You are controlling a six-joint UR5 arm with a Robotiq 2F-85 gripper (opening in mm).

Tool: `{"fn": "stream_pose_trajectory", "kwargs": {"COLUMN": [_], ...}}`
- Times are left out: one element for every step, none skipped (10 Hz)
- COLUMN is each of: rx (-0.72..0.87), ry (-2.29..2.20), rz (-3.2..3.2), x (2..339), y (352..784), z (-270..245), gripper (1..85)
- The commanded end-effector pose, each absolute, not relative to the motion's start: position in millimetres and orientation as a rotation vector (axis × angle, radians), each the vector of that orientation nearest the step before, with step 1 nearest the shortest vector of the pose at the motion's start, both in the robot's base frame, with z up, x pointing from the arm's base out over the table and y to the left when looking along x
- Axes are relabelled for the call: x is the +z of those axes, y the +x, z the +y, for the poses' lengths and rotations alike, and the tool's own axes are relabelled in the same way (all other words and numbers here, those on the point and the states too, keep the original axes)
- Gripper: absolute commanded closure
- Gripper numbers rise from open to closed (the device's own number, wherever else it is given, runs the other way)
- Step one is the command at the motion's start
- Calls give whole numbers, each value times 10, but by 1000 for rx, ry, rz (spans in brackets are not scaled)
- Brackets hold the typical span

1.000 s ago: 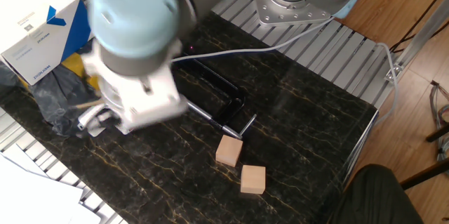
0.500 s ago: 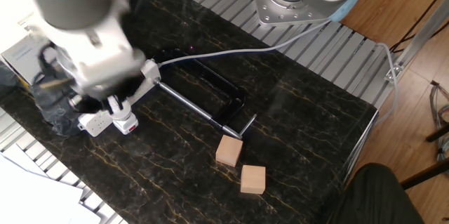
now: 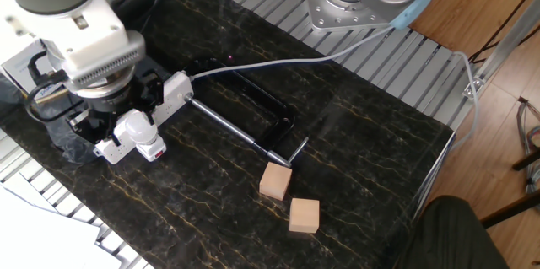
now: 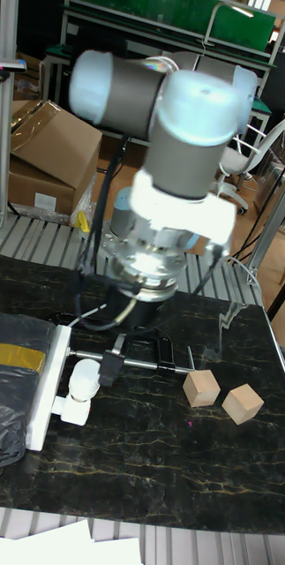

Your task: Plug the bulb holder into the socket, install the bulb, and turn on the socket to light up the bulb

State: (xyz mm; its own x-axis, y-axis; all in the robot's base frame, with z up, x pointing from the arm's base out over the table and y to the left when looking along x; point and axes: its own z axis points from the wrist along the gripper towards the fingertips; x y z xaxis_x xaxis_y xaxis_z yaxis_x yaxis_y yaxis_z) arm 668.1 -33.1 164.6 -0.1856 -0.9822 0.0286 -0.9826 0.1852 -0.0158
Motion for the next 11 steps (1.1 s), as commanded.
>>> {"fn": "stream_pose_trajectory", "kwargs": {"rx": [38, 44, 40, 4, 5, 37, 50, 42, 11, 9, 1], "ry": [2079, 2089, 2103, 2125, 2143, 2148, 2154, 2173, 2183, 2181, 2176], "rz": [-2349, -2346, -2329, -2315, -2305, -2306, -2296, -2270, -2260, -2257, -2249], "x": [1560, 1545, 1519, 1500, 1481, 1466, 1433, 1363, 1304, 1278, 1243], "y": [6654, 6650, 6630, 6587, 6572, 6598, 6632, 6651, 6633, 6622, 6584], "z": [-497, -514, -531, -494, -507, -558, -578, -585, -564, -561, -537], "gripper": [283, 277, 267, 203, 160, 153, 153, 143, 123, 117, 110]}}
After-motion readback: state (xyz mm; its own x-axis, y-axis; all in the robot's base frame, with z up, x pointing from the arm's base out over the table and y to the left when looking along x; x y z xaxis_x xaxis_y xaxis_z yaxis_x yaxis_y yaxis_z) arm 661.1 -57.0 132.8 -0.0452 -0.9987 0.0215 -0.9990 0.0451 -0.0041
